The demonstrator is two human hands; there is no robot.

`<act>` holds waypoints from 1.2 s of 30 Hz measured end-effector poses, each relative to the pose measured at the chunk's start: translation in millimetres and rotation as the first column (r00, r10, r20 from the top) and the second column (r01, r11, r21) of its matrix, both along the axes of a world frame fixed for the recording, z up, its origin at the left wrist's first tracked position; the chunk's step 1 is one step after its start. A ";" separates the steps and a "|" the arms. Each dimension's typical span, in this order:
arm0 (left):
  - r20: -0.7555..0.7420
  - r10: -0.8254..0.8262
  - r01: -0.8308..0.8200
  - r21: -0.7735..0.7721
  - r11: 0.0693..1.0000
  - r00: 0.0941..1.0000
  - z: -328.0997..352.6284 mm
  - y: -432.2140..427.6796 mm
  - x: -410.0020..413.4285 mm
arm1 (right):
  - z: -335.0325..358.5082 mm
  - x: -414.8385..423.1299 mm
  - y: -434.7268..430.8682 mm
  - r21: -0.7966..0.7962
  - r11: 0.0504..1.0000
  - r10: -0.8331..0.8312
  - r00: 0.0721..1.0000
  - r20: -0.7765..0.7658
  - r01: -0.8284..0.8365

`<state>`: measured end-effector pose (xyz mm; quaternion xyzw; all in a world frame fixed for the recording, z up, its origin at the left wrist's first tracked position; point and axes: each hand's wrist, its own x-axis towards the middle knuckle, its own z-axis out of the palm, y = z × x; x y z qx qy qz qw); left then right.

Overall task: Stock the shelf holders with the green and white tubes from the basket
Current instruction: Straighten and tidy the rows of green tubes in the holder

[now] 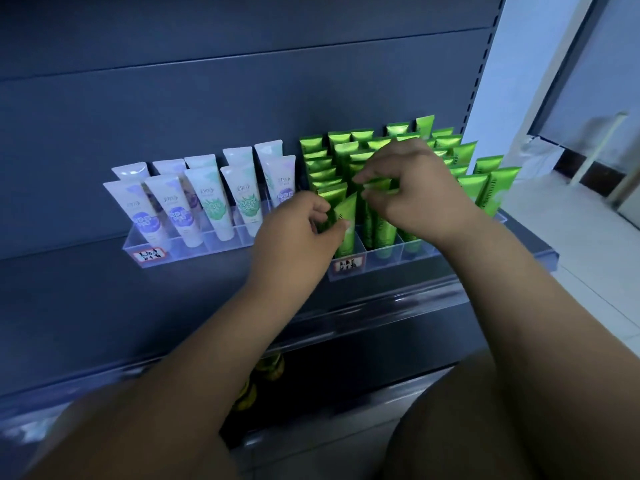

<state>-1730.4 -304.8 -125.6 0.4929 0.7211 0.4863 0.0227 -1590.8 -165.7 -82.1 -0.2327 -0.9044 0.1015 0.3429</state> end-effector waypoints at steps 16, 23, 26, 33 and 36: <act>0.188 -0.012 0.018 -0.031 0.999 0.982 -19.8 21.6 -4.5 | 0.3 -9.9 11.0 0.157 0.986 0.038 0.996 0.077 -0.050; 0.100 -0.048 0.050 -0.017 0.999 0.994 -24.0 22.6 -10.0 | 0.1 -6.7 9.9 0.139 0.989 0.046 0.995 0.085 -0.058; 0.038 -0.049 0.049 0.002 0.999 0.998 -25.1 22.1 -10.9 | -2.0 -8.7 9.6 0.149 0.987 0.049 0.994 0.099 -0.063; 0.033 -0.049 0.049 0.012 0.999 0.998 -27.0 23.7 -12.0 | -2.3 -9.3 10.4 0.122 0.991 0.047 0.993 0.105 -0.060; 0.021 -0.046 0.045 0.017 0.999 0.999 -27.9 24.2 -11.1 | -2.9 -8.3 10.9 0.104 0.993 0.040 0.993 0.110 -0.051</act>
